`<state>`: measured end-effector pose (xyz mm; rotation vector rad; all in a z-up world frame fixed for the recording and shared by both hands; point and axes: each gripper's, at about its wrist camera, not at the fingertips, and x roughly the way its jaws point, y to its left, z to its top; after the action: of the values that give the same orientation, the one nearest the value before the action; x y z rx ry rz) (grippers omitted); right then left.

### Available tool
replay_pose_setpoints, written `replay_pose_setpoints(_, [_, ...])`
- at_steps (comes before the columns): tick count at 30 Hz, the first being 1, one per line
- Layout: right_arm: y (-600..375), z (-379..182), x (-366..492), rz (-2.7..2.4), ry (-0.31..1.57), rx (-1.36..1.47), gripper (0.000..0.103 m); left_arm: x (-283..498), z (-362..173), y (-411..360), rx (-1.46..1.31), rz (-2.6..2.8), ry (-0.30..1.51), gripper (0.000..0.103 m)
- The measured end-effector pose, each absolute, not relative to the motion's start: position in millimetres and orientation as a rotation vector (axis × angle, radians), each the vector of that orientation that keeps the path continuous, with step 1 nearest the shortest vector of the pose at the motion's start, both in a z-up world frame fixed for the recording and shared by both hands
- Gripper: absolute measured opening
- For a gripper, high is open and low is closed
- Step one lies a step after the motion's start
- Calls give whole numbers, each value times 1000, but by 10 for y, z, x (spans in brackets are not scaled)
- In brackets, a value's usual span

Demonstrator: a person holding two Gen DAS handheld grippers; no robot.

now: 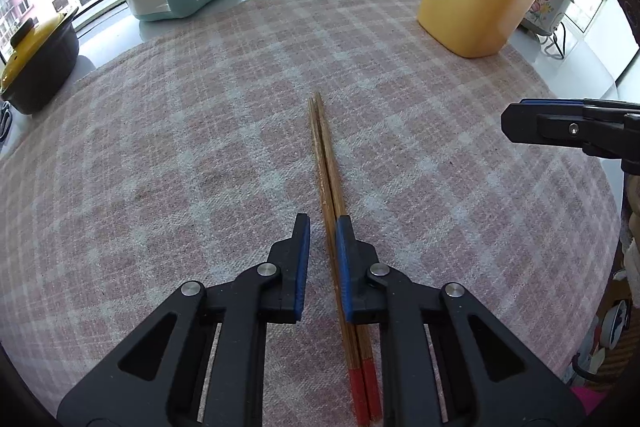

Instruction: Organize utensils

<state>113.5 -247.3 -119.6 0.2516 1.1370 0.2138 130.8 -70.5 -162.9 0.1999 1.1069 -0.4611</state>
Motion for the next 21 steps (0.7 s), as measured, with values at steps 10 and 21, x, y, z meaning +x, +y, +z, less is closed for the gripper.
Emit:
replay_pose_setpoints(10, [-2447, -1194, 1146, 220, 1142, 259, 49, 1389, -1651, -790, 222, -452, 1100, 12])
replay_pose_setpoints(21, [-2500, -1192, 1145, 210, 1140, 265, 49, 1388, -1664, -692, 218, -448, 1111, 12])
